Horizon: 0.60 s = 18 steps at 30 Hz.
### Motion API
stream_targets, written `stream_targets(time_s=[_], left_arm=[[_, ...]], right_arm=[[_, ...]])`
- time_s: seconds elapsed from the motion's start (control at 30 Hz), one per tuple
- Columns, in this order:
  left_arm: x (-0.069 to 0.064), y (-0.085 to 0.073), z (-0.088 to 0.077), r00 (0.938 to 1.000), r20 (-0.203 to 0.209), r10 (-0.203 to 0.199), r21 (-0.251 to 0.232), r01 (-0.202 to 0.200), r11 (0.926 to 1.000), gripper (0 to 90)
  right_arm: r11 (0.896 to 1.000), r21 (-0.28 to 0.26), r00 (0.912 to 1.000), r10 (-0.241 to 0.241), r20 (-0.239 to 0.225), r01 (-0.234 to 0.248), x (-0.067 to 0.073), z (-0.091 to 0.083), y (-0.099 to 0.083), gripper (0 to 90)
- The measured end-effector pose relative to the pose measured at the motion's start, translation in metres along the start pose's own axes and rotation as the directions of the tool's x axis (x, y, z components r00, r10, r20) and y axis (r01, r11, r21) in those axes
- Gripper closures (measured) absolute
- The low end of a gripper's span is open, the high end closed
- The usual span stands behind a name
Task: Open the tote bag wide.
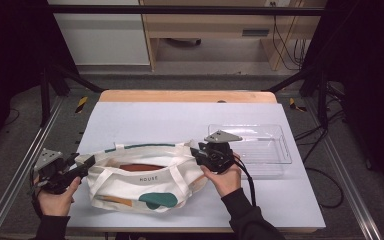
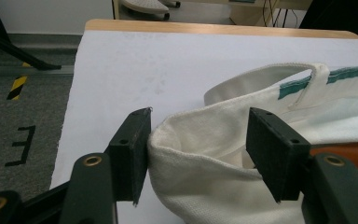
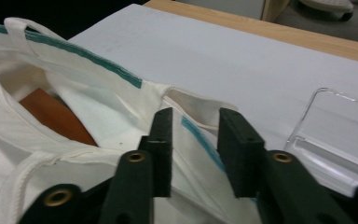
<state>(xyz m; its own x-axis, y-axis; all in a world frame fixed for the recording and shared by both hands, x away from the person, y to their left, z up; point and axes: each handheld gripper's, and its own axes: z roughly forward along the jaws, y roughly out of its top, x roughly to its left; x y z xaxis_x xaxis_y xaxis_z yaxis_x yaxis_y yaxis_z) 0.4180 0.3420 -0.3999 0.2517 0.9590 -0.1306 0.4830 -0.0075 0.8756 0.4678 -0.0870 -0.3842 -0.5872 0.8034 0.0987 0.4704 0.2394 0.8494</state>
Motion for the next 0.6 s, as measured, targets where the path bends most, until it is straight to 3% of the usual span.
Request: stream_targets(time_s=[0.07,0.17,0.27,0.37,0.47,0.6], left_arm=[[0.000,0.000,0.000,1.0000,0.000,-0.002,0.003,0.002,1.0000,41.3],[0.002,0.000,-0.001,1.0000,0.000,-0.004,0.006,0.004,1.0000,44.6],[0.003,0.000,-0.002,1.0000,0.001,-0.008,0.006,0.008,0.9999,47.7],[0.003,0.000,-0.001,1.0000,-0.005,-0.007,0.015,0.007,0.9999,49.5],[0.004,0.000,-0.001,0.9999,-0.009,-0.011,0.022,0.011,0.9997,52.6],[0.005,0.001,0.000,0.9998,-0.011,-0.016,0.029,0.016,0.9994,56.1]], right_arm=[[1.000,-0.002,0.9997,-0.019,0.014,0.019,0.000,-0.003,0.000,81.6],[1.000,-0.001,1.0000,-0.001,0.002,0.001,-0.003,-0.007,0.000,86.3],[0.999,-0.047,1.0000,-0.001,0.004,0.002,-0.003,-0.013,0.001,71.0],[0.996,-0.091,0.9996,-0.018,-0.020,0.016,0.005,-0.022,0.005,64.3],[0.993,-0.106,0.9950,-0.060,-0.080,0.051,0.017,-0.025,0.008,61.6],[0.994,-0.065,0.9825,-0.092,-0.162,0.082,0.033,-0.016,0.006,52.2]])
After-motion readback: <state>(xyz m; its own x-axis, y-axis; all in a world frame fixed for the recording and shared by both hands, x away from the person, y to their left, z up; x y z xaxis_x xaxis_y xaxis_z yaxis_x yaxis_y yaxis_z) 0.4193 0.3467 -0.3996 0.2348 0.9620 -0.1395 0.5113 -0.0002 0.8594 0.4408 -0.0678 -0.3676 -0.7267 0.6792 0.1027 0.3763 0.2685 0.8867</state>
